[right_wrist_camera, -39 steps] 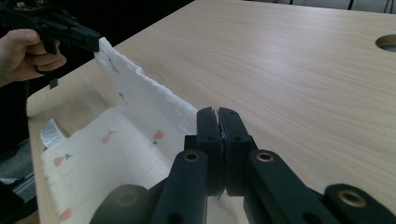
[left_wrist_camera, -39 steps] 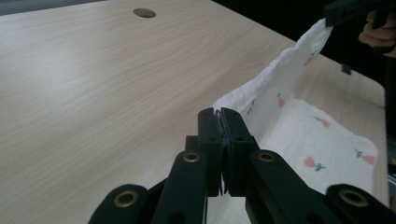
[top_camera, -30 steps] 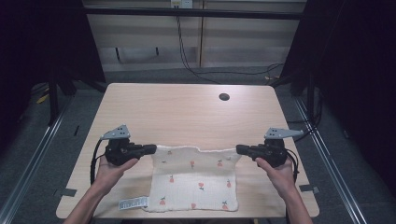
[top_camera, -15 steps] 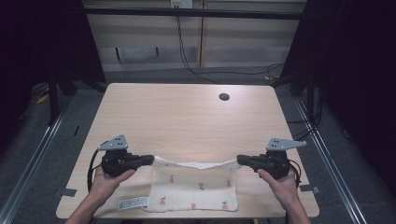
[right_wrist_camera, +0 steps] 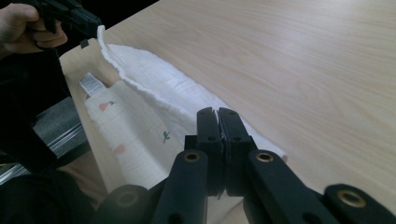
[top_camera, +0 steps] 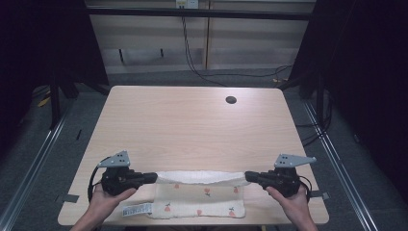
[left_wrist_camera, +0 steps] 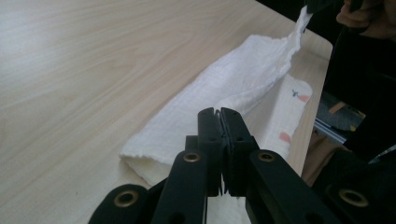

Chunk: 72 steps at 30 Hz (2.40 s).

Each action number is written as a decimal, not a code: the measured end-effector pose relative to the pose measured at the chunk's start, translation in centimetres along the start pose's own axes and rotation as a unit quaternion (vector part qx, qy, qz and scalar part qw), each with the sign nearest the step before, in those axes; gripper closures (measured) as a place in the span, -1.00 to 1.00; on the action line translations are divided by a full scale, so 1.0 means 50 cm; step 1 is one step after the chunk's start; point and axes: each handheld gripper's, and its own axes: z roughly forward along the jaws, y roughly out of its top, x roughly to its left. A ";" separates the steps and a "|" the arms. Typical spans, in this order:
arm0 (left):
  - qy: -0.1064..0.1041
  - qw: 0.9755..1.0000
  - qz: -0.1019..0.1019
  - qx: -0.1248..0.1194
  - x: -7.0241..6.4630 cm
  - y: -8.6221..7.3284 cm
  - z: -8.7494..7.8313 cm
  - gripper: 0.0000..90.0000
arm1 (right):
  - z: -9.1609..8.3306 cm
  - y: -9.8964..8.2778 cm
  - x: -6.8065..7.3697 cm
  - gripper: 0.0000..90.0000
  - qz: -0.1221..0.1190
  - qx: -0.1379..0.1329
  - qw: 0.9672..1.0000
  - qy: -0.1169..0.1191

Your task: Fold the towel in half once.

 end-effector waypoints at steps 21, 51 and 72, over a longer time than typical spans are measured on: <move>-0.012 0.996 0.035 0.084 -0.035 -0.074 0.048 0.95 | 0.015 -0.085 0.029 0.96 -0.016 0.073 0.997 0.021; 0.016 0.999 0.007 0.045 0.009 -0.016 0.027 0.34 | 0.088 -0.052 0.074 0.50 -0.042 0.085 0.995 0.042; 0.043 0.995 -0.020 0.092 0.089 -0.023 0.104 0.39 | 0.222 -0.054 0.139 0.14 -0.096 0.172 0.978 0.074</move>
